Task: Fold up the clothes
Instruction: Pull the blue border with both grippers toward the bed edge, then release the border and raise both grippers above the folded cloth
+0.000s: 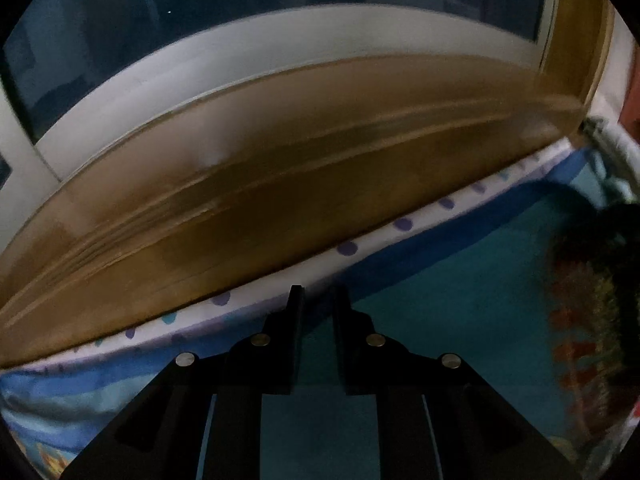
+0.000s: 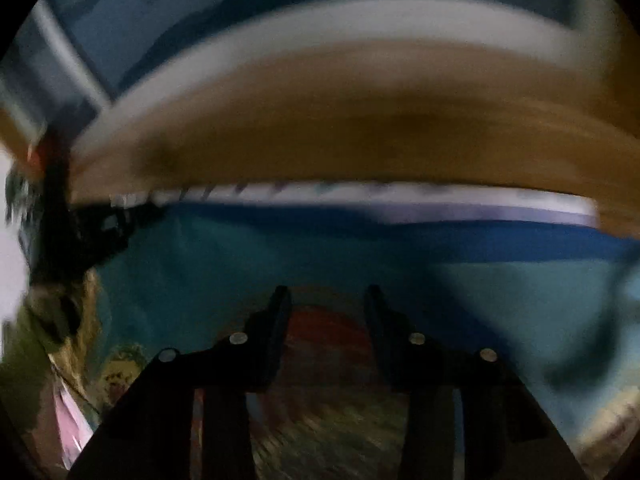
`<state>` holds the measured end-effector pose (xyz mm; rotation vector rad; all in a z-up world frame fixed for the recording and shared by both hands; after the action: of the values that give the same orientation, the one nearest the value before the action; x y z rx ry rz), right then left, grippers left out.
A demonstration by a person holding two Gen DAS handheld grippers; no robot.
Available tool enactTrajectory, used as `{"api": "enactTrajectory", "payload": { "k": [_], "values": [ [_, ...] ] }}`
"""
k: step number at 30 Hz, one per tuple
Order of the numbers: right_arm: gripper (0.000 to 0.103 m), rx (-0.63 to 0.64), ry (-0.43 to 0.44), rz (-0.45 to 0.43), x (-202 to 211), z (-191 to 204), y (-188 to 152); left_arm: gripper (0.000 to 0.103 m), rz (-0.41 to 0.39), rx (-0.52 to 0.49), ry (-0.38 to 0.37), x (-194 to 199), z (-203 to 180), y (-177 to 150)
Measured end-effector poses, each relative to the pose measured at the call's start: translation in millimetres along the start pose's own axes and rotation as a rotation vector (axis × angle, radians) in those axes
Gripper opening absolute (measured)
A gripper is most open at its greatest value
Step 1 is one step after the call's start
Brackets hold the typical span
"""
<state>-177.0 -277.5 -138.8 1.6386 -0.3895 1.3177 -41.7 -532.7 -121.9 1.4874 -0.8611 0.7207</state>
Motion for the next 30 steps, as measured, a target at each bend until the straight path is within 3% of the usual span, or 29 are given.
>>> {"api": "enactTrajectory", "payload": {
  "k": [2, 6, 8, 9, 15, 18, 23, 27, 30],
  "values": [
    [0.034, 0.057, -0.044, -0.012, -24, 22, 4, 0.013, -0.026, 0.013, -0.017, 13, -1, -3],
    [0.033, 0.057, -0.166, -0.054, -37, 24, 19, 0.013, -0.082, 0.057, -0.044, 57, 4, -20],
    [0.032, 0.032, -0.182, -0.063, -40, 20, 25, 0.013, -0.111, 0.110, -0.048, 72, 9, -32],
    [0.033, 0.028, -0.184, -0.064, -40, 20, 27, 0.013, -0.113, 0.137, -0.047, 56, 11, -24],
    [0.034, 0.059, -0.208, -0.066, -41, 29, 26, 0.013, -0.017, 0.305, 0.021, 36, 66, -73],
    [0.034, 0.051, -0.218, -0.059, -36, 30, 25, 0.013, -0.022, 0.304, 0.080, 21, 90, -70],
    [0.034, 0.045, -0.252, -0.124, 8, 39, 0, 0.013, -0.087, 0.236, 0.178, 15, 117, -37],
    [0.035, 0.040, -0.254, -0.146, 46, 50, -33, 0.013, -0.123, 0.285, 0.131, 20, 130, -26],
    [0.035, 0.029, -0.247, -0.148, 70, 57, -57, 0.013, -0.144, 0.307, 0.090, 27, 117, -32]
  ]
}}
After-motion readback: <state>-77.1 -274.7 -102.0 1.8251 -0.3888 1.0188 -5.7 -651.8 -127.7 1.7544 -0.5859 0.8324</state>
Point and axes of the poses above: each gripper's, at about its wrist camera, not at the fingertips, and x roughly against the way its jaws point, z to its left, y to its top, the point moved 2 cm from there along -x, roughly the way its jaws point, and after that the axes turned 9 degrees about -y, right-handed, at the moved point
